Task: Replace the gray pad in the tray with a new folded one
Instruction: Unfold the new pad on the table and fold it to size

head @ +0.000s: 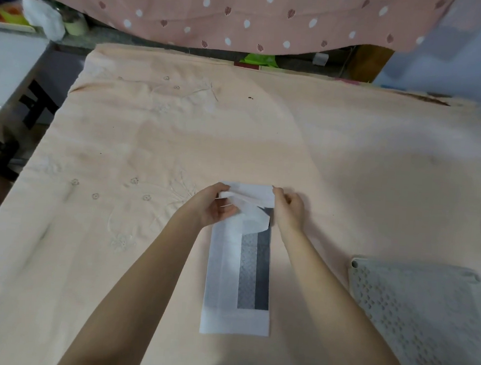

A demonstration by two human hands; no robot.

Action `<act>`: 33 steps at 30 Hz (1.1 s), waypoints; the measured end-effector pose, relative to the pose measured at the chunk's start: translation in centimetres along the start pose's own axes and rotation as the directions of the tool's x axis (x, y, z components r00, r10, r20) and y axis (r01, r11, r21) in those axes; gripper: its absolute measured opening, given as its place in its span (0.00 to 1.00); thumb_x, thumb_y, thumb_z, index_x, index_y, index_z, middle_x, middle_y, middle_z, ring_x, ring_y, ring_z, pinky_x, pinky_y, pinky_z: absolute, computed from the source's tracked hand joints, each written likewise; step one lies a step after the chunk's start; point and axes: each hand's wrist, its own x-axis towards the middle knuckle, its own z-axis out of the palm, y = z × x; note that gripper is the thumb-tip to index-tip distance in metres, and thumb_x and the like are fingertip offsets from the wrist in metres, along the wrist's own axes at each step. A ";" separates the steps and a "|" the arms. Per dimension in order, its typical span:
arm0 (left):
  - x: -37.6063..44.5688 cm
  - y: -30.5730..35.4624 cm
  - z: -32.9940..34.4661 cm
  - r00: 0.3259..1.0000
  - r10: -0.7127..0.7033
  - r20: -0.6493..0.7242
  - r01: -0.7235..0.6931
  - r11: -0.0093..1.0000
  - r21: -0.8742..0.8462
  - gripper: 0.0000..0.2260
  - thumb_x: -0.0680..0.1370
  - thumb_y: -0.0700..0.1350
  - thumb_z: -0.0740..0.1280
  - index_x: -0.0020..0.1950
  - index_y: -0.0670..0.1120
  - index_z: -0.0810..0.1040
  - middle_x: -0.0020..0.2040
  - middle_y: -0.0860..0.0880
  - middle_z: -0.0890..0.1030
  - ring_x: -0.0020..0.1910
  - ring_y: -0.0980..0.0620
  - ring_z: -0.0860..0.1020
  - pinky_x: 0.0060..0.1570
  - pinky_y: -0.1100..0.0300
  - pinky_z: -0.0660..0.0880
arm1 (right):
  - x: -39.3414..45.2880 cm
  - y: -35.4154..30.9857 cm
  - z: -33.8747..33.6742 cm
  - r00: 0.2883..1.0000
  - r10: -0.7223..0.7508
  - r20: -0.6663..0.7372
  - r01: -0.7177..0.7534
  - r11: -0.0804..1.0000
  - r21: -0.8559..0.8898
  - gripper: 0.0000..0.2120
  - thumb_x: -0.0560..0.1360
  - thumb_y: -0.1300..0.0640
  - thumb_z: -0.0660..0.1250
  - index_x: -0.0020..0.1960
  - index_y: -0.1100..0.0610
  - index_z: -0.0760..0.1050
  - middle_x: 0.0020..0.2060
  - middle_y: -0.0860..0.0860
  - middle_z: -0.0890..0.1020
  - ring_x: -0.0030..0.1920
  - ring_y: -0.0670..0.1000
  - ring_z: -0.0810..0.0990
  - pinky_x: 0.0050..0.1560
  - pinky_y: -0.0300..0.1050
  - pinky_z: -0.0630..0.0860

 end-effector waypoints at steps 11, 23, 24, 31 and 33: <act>3.1 6.9 2.4 0.999 -0.027 0.030 0.026 0.999 0.044 0.12 0.76 0.42 0.56 0.35 0.42 0.72 0.30 0.46 0.79 0.27 0.50 0.77 0.24 0.66 0.75 | 4.2 -5.6 1.5 0.911 0.220 0.348 -0.294 0.939 0.177 0.20 0.81 0.45 0.47 0.65 0.55 0.66 0.45 0.61 0.81 0.40 0.59 0.81 0.45 0.51 0.79; 9.6 8.8 1.7 0.994 0.036 -0.105 -0.004 0.956 0.293 0.08 0.77 0.43 0.62 0.43 0.40 0.75 0.38 0.42 0.76 0.36 0.45 0.77 0.34 0.57 0.80 | 8.8 -5.4 4.3 0.927 0.254 0.277 -0.311 0.932 0.186 0.17 0.82 0.55 0.47 0.60 0.64 0.68 0.56 0.65 0.77 0.49 0.60 0.76 0.54 0.53 0.75; 9.6 8.8 1.7 0.994 0.044 -0.103 -0.012 0.956 0.293 0.06 0.76 0.41 0.63 0.42 0.40 0.75 0.37 0.42 0.75 0.35 0.46 0.76 0.32 0.59 0.80 | 9.1 -5.2 4.4 0.926 0.258 0.275 -0.314 0.931 0.185 0.18 0.82 0.56 0.47 0.61 0.66 0.68 0.55 0.65 0.77 0.48 0.59 0.77 0.52 0.52 0.75; 8.9 7.7 2.0 0.937 0.290 -0.196 -0.239 0.939 0.249 0.07 0.78 0.39 0.62 0.41 0.42 0.76 0.37 0.45 0.77 0.33 0.49 0.74 0.36 0.59 0.73 | 7.0 -5.0 4.3 0.982 -0.046 0.185 0.024 0.992 0.123 0.09 0.80 0.59 0.54 0.53 0.57 0.72 0.57 0.59 0.77 0.60 0.57 0.75 0.60 0.49 0.71; 8.1 6.6 1.6 0.921 0.325 -0.214 -0.273 0.931 0.241 0.04 0.77 0.40 0.63 0.44 0.43 0.77 0.38 0.46 0.77 0.33 0.50 0.73 0.36 0.61 0.71 | 5.1 -4.1 3.7 0.976 -0.144 0.160 0.144 0.989 0.010 0.05 0.78 0.61 0.57 0.47 0.56 0.72 0.46 0.55 0.78 0.51 0.57 0.78 0.51 0.46 0.73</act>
